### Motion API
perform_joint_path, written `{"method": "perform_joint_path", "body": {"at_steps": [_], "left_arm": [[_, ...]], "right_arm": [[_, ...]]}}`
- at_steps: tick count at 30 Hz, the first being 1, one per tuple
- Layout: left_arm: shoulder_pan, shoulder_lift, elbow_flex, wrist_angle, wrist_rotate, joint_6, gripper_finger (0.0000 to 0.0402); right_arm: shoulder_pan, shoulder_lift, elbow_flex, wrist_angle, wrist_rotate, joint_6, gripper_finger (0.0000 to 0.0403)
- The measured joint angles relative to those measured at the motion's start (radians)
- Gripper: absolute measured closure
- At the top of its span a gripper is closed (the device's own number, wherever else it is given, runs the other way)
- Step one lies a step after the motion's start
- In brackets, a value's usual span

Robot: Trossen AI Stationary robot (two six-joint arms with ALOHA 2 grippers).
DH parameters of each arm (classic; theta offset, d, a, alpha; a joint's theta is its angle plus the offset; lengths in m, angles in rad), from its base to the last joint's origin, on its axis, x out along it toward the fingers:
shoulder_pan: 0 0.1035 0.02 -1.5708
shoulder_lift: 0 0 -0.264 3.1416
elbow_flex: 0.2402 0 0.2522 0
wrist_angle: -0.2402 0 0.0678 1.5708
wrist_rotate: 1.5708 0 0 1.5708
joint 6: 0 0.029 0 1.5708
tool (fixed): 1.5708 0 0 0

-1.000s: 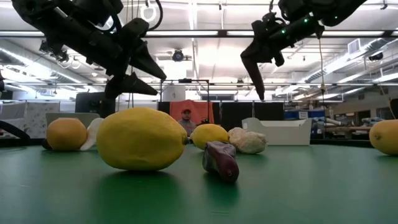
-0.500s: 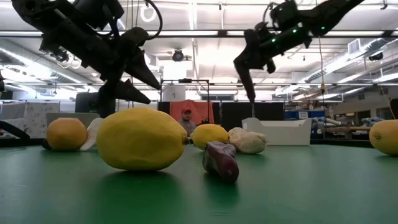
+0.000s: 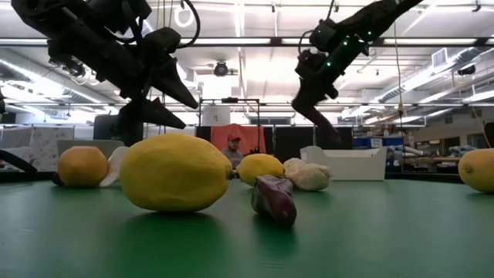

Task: Sort produce into baskets
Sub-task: Put the eggplant into the top white bin

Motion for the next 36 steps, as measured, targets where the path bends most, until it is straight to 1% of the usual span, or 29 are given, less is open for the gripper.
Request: {"method": "perform_joint_path", "body": {"at_steps": [5,8,14,16,19,23,26,28,30,36], "left_arm": [[0.0,0.0,0.0,-0.004,-0.008,0.0,0.0154],[0.001,0.0,0.0,-0.02,-0.029,0.012,0.0154],[0.001,0.001,0.0,-0.041,-0.038,0.028,0.0154],[0.001,0.001,0.0,-0.032,-0.039,0.064,0.0154],[0.001,0.001,0.0,-0.021,-0.04,0.116,0.0154],[0.001,0.001,0.0,-0.022,-0.04,0.127,0.0154],[0.001,0.001,0.0,-0.022,-0.04,0.126,0.0154],[0.001,0.001,0.0,-0.022,-0.059,0.129,0.0154],[0.001,0.001,0.0,-0.022,-0.086,0.132,0.0154],[0.001,0.001,0.0,-0.022,-0.11,0.132,0.0154]], "right_arm": [[-0.029,0.016,0.0,-0.136,0.069,-0.041,0.0208],[-0.055,0.037,0.0,-0.183,0.086,-0.054,0.0208],[-0.087,0.093,-0.001,-0.215,0.059,-0.068,0.0207],[-0.091,0.113,-0.001,-0.211,0.05,-0.074,0.0205],[-0.092,0.144,-0.001,-0.214,0.044,-0.065,0.0192],[-0.092,0.166,-0.001,-0.234,0.043,-0.027,0.0158],[-0.091,0.159,-0.001,-0.232,0.046,-0.013,0.0136],[-0.089,0.145,-0.001,-0.231,0.046,0.005,0.013],[-0.085,0.131,-0.001,-0.233,0.046,0.017,0.0131],[-0.034,0.056,-0.001,-0.232,0.039,0.065,0.0152]]}}
